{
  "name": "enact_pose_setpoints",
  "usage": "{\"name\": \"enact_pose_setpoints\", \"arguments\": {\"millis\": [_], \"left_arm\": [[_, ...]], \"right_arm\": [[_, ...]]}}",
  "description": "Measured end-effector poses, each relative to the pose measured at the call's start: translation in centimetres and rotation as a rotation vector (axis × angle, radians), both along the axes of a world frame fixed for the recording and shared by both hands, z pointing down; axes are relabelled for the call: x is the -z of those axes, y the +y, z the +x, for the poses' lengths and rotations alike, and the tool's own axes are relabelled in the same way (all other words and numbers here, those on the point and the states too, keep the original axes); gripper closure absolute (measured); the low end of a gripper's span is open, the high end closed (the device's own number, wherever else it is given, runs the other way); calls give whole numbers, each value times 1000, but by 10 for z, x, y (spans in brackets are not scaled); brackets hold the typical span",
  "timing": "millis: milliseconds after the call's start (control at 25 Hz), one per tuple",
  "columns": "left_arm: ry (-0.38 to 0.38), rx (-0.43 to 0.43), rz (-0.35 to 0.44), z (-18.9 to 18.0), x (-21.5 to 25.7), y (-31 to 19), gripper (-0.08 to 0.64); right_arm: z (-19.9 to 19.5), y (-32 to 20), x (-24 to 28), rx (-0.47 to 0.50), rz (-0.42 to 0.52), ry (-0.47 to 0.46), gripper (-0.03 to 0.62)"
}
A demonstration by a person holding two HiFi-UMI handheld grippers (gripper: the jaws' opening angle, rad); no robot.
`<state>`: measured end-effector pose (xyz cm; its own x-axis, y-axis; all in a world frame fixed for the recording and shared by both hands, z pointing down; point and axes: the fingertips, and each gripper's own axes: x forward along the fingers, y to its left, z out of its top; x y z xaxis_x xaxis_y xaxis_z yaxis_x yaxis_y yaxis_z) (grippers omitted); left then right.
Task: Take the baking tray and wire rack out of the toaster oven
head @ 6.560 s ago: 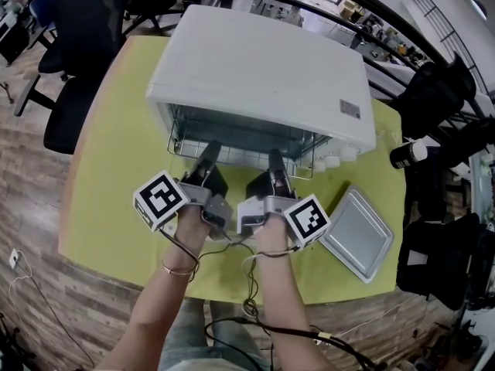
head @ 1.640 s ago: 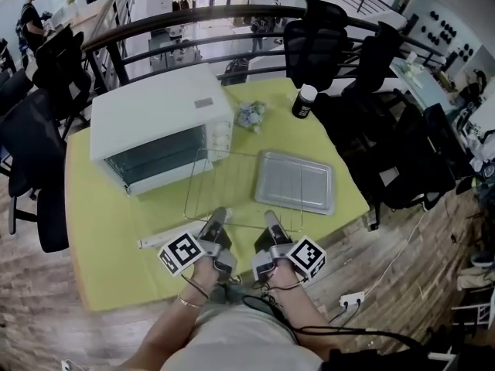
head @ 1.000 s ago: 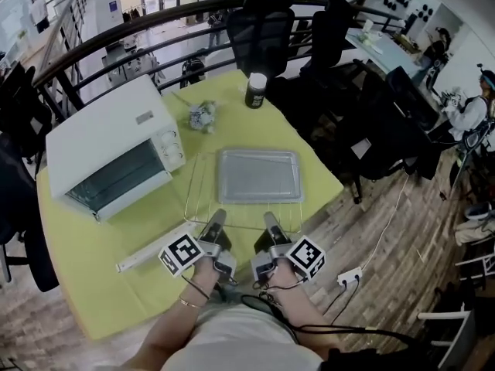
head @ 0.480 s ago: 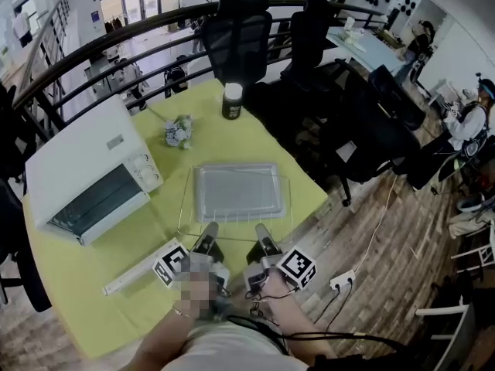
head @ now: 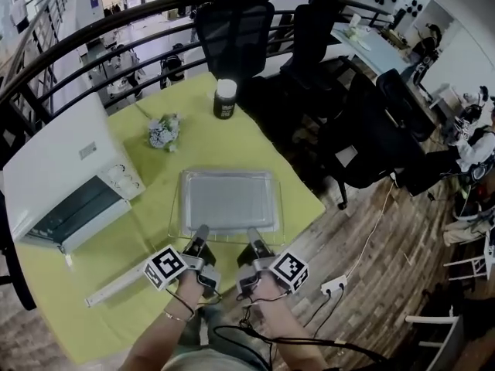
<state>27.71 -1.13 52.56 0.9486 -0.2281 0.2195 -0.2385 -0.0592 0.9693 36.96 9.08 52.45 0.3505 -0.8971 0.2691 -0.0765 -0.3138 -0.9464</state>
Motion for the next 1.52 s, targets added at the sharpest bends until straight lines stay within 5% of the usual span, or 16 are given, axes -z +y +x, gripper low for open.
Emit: {"name": "enact_pose_setpoints", "arguments": {"millis": [880, 1320, 1520], "left_arm": [[-88, 7, -83, 31, -41, -15, 552], [-148, -73, -96, 27, -47, -8, 552], [-153, -118, -115, 25, -49, -1, 551]], "right_arm": [[31, -14, -45, -19, -42, -94, 595], [31, -13, -50, 5, -99, -87, 593], [28, -13, -52, 20, -120, -85, 500]]}}
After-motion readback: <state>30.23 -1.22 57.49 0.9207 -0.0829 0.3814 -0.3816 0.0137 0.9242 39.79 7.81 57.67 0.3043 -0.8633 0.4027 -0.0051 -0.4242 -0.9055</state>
